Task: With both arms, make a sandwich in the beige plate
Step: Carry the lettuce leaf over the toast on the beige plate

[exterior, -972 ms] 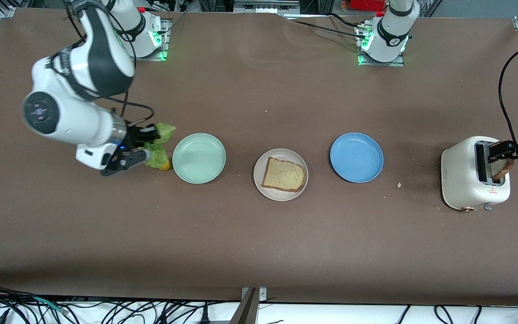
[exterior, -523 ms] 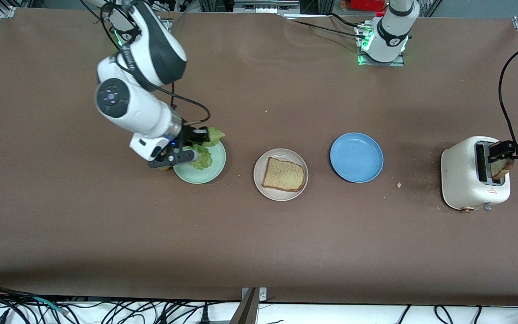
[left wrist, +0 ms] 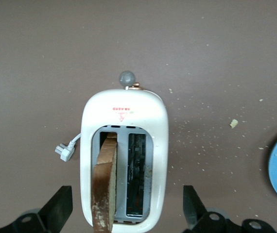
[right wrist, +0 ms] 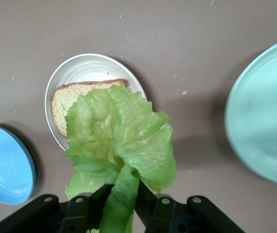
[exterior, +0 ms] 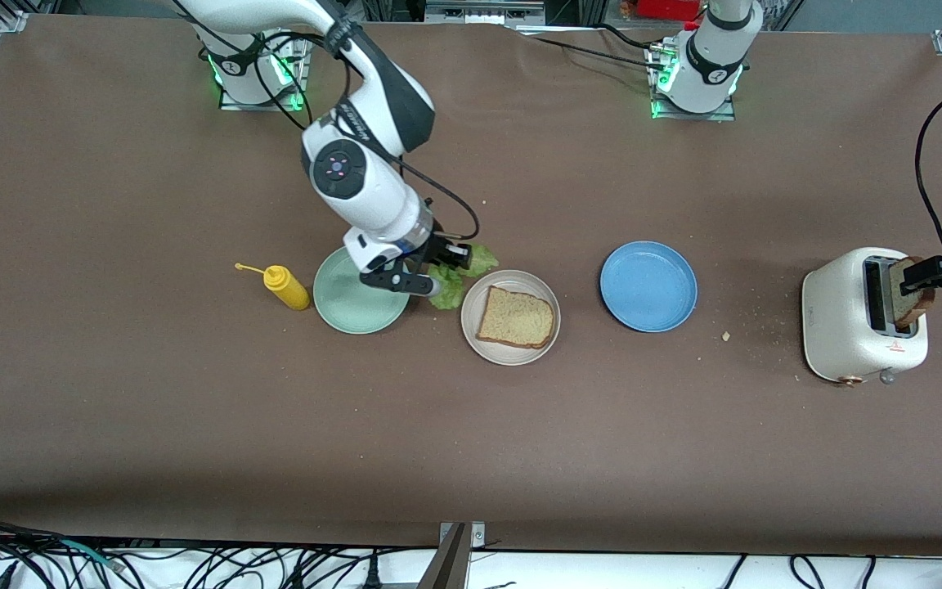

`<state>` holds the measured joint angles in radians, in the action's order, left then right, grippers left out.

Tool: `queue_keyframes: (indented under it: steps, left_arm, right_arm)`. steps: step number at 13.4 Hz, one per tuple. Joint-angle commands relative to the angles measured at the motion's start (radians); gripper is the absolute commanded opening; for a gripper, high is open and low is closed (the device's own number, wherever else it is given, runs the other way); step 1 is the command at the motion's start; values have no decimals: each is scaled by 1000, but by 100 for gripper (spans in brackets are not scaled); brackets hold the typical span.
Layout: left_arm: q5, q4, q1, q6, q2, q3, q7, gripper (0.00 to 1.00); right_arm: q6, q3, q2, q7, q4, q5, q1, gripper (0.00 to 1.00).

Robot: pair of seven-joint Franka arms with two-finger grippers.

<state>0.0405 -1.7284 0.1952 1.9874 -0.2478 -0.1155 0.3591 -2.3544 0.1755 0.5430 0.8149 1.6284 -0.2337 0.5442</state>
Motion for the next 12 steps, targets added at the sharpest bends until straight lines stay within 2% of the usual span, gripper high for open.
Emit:
queue_keyframes:
  steps: [1, 6, 8, 10, 11, 12]
  left_arm:
    - [-2, -68, 19, 65, 8, 5, 18, 100]
    - [12, -131, 62, 106, 8, 5, 73, 100]
    - [10, -151, 67, 119, 7, 5, 74, 100]
    - [6, -163, 70, 125, 4, 5, 74, 100]
    - [5, -166, 73, 125, 2, 5, 74, 96]
    - [5, -168, 75, 122, -2, 5, 72, 80]
  right_arm:
    - [-154, 13, 96, 61, -50, -13, 14, 0]
    - [-392, 15, 205, 44, -50, -12, 51, 0]
    - [-405, 15, 218, 41, -50, -10, 53, 0]
    - [-472, 27, 290, 46, -114, -12, 71, 0]
    - [-479, 27, 299, 50, -127, -12, 77, 0]
    - [-480, 27, 299, 52, -127, -12, 77, 0]
